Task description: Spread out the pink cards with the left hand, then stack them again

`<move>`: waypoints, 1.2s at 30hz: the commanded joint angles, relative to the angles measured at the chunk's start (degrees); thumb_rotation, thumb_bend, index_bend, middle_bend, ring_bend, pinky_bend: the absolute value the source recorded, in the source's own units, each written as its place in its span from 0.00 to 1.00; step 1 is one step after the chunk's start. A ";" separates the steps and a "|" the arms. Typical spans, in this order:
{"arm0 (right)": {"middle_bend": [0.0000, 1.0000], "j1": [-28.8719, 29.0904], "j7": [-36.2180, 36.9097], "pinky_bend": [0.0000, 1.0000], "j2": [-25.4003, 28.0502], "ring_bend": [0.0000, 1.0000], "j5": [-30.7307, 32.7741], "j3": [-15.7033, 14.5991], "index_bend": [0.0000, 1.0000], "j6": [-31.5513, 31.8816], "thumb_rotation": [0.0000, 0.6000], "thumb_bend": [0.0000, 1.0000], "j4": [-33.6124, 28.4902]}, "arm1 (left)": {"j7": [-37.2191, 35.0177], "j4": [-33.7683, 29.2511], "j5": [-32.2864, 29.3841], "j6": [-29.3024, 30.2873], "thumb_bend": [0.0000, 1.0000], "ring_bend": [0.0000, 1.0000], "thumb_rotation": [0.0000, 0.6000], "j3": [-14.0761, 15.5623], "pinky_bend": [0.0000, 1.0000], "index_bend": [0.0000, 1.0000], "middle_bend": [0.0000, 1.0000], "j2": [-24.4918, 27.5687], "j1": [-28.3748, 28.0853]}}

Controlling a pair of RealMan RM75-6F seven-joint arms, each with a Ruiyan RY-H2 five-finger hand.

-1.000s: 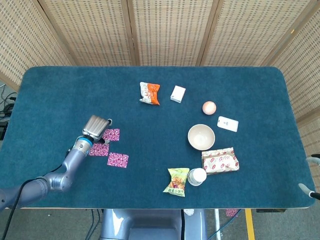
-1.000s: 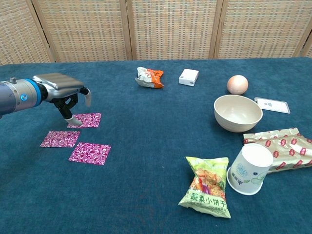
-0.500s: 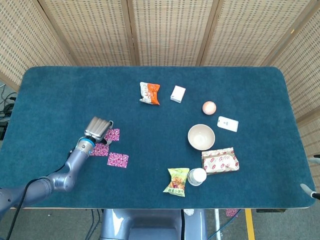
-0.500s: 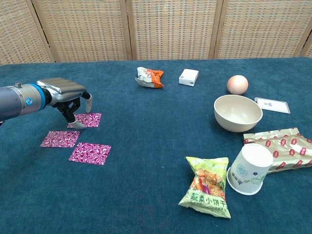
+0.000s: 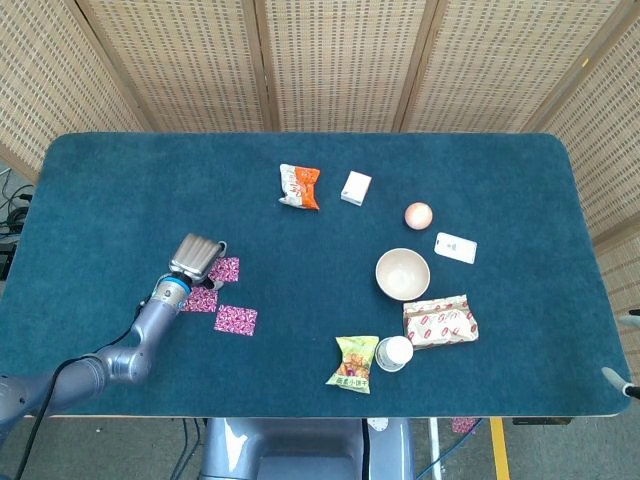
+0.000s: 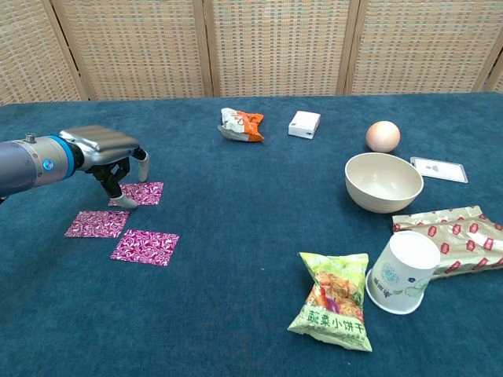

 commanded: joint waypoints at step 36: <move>0.29 -0.37 -0.08 0.08 0.14 0.15 0.22 0.17 0.32 0.22 1.00 0.15 -0.15 | 1.54 1.48 -2.26 -0.49 0.22 0.76 0.77 0.38 0.70 0.37 0.76 -0.99 -0.56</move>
